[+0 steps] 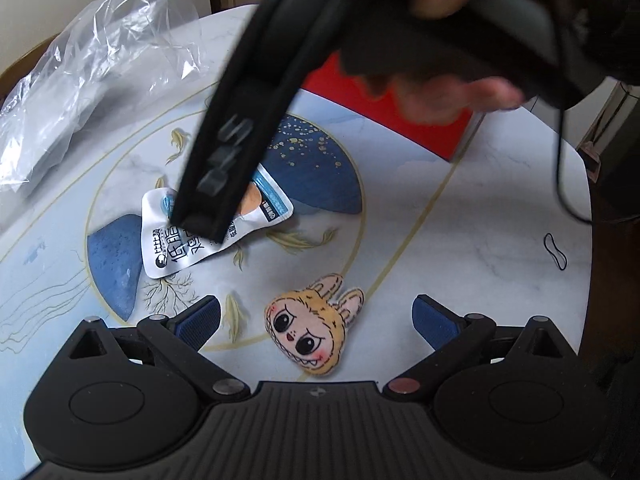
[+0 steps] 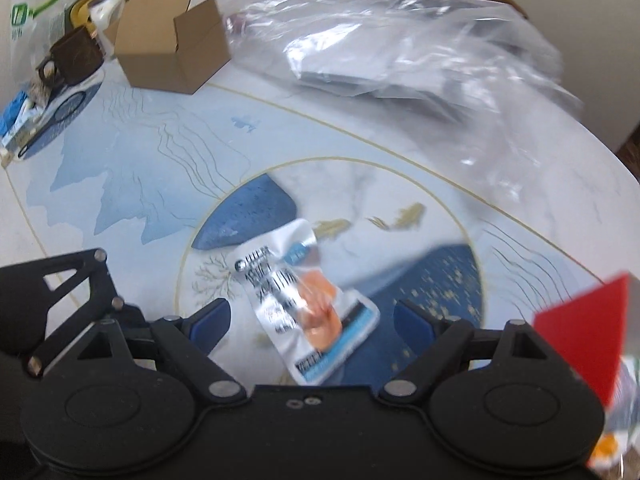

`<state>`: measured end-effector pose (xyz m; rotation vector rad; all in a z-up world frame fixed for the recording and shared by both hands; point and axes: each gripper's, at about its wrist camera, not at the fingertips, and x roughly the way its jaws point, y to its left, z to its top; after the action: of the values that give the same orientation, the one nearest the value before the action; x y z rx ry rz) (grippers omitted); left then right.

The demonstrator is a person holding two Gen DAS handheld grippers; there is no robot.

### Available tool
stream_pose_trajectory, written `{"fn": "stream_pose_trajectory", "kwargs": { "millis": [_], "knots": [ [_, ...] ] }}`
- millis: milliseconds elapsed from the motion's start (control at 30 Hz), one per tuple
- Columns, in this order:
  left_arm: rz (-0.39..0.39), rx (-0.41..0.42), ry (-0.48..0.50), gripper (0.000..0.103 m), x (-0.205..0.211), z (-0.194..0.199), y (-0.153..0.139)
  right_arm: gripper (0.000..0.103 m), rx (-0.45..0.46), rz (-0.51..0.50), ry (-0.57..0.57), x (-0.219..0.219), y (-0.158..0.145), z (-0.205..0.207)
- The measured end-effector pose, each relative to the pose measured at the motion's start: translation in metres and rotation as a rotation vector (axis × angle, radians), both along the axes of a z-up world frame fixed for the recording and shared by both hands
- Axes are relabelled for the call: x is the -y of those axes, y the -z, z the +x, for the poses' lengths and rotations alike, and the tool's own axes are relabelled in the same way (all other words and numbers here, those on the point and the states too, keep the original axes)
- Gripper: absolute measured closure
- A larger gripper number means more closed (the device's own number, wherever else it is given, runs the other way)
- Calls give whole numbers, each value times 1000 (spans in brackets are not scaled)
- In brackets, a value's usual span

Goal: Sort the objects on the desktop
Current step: 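Grasp the white sausage snack packet with the right tool, then grasp the cartoon bunny sticker with the left tool while the right tool lifts the packet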

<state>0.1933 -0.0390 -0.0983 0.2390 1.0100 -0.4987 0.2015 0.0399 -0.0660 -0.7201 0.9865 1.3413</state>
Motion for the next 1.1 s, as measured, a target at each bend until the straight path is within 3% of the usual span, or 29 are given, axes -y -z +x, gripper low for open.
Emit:
{"fn": "stream_pose_trajectory", "kwargs": {
  "millis": [333, 833, 1033, 1100],
  "knots": [
    [3, 12, -23, 1, -1, 8, 3, 14, 5, -36, -117, -43, 21, -15],
    [-20, 13, -101, 1, -17, 3, 5, 12, 20, -59, -171, -55, 43, -18],
    [-15, 32, -100, 1, -18, 1, 6, 23, 26, -51, -174, -54, 41, -18],
    [-12, 35, -94, 1, -17, 2, 6, 37, 26, -38, -168, -52, 39, -17]
  ]
}}
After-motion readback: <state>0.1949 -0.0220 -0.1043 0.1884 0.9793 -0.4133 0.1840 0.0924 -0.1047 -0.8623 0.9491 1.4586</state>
